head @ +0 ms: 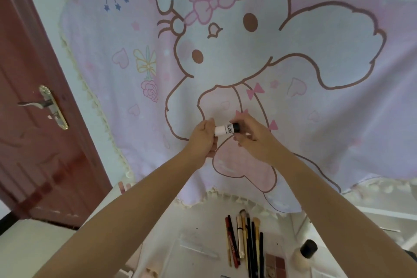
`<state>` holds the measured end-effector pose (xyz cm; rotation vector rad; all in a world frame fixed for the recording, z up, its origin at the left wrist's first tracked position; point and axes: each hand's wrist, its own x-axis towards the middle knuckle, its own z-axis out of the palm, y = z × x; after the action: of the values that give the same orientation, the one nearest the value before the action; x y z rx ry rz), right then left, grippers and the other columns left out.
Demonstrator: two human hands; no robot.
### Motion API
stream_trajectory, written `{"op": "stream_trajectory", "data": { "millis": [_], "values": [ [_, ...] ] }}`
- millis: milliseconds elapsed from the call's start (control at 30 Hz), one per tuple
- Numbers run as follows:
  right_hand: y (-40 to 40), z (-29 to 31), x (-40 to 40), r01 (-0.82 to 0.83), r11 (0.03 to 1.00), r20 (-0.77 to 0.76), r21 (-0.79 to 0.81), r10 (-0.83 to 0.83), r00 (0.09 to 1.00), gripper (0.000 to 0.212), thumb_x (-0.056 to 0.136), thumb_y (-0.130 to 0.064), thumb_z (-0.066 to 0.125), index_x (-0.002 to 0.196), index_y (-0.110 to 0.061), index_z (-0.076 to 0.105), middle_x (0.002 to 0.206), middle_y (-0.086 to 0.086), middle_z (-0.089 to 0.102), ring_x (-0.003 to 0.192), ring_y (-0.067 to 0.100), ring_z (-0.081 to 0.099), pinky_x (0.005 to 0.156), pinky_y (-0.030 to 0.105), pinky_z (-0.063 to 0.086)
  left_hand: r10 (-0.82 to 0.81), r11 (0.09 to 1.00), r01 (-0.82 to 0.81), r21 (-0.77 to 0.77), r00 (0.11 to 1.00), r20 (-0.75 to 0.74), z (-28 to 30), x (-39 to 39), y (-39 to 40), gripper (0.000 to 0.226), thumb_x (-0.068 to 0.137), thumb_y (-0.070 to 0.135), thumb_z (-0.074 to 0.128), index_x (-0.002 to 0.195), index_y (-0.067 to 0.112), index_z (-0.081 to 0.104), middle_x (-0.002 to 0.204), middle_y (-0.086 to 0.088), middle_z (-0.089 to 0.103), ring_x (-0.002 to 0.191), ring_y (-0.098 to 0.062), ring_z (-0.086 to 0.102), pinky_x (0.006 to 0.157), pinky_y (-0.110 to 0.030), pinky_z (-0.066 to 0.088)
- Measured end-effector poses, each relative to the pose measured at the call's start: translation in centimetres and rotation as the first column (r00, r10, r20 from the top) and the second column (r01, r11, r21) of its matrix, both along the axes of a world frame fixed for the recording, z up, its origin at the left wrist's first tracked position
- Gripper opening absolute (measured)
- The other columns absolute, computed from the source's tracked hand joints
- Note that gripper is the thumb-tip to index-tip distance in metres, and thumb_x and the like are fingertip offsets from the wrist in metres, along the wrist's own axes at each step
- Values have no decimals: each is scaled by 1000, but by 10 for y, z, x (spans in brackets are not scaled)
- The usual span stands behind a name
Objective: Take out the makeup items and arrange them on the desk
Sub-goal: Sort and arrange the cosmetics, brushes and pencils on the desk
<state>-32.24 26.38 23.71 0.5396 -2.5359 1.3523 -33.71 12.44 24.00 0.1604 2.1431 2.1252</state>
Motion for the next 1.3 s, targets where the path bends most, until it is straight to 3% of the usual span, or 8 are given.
{"op": "stream_trajectory", "data": {
  "millis": [200,400,467,567,767,933,1100,1300],
  "values": [
    [-12,-2,-6,83,997,88,4,-83,993,32,96,-31,34,71,-21,49,49,-5,54,36,1,48,43,11,41,47,959,-113,-261,968,-245,-6,3,-9,33,99,28,26,69,19,35,59,0,35,49,-11,30,44,-18,27],
    [-20,-4,-15,-80,979,26,-187,87,996,22,86,-7,57,96,-26,51,89,-14,59,80,0,60,72,15,51,126,968,-159,-192,976,-176,-2,-3,-30,32,99,24,26,68,19,34,58,-1,34,47,-10,27,33,-13,24],
    [-27,-1,-18,-45,971,91,-234,67,994,5,90,-23,52,94,-24,53,81,-11,63,67,1,62,65,15,52,123,971,-157,-183,975,-183,-2,-3,-36,33,99,24,27,67,18,33,58,-2,34,47,-10,26,32,-12,23],
    [-38,2,-21,-14,982,176,-189,48,983,22,93,-28,44,80,-18,59,58,-4,62,47,6,58,52,16,50,139,964,-179,-195,969,-204,-2,-2,-43,34,99,23,28,65,17,32,57,-3,34,46,-11,26,32,-13,23],
    [-53,2,-28,-172,950,142,-260,214,966,26,86,-7,56,103,-26,53,94,-8,59,80,9,61,71,23,54,202,961,-226,-159,967,-155,-1,-4,-65,32,98,22,28,67,16,34,57,-3,34,46,-12,26,31,-13,23],
    [-69,-2,-28,-117,981,326,-152,162,931,23,93,-31,44,82,-17,59,54,-6,60,42,5,53,48,18,43,217,955,-242,-170,964,-153,-11,-5,-77,32,98,22,29,67,15,34,53,0,32,40,-8,26,31,-12,22],
    [-73,-21,-29,-204,946,268,-253,272,924,26,85,4,53,95,-20,54,84,-2,60,66,8,60,59,15,52,248,952,-255,-168,967,-61,-29,-8,-89,34,98,21,28,65,16,32,54,0,30,43,-10,23,31,-12,21],
    [-87,-50,-33,-87,964,418,-251,189,888,16,90,-12,51,106,-10,55,76,1,62,56,9,60,52,17,50,244,958,-235,-167,969,36,-62,-11,-97,34,98,21,28,64,15,28,54,1,27,31,-2,21,31,-13,19]
  ]
}}
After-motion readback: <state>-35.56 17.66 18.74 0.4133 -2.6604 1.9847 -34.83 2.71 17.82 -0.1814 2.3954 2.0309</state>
